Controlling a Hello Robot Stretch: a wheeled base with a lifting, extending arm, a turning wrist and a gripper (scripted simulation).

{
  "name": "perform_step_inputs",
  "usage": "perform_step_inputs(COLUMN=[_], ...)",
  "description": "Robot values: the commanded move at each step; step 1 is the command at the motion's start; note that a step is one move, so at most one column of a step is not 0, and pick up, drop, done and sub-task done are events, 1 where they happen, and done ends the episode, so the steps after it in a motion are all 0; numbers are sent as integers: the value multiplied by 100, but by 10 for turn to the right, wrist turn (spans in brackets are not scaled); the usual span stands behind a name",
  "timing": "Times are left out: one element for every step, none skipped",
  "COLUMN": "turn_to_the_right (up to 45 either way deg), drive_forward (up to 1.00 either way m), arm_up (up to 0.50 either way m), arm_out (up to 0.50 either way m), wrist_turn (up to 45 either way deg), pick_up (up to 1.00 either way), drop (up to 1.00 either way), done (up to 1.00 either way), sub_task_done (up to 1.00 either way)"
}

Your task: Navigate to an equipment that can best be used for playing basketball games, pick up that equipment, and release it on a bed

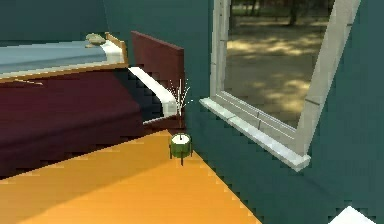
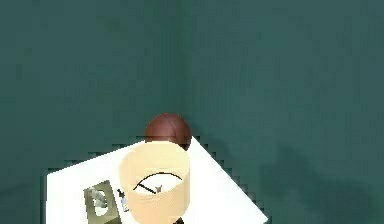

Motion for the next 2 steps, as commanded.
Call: perform_step_inputs(turn_to_the_right=[0, 0], drive_forward=[0, 0], arm_up=[50, 38], arm_out=[0, 0], wrist_turn=[0, 0], pick_up=[0, 0], drop=[0, 0], done=[0, 0], sub_task_done=[0, 0])
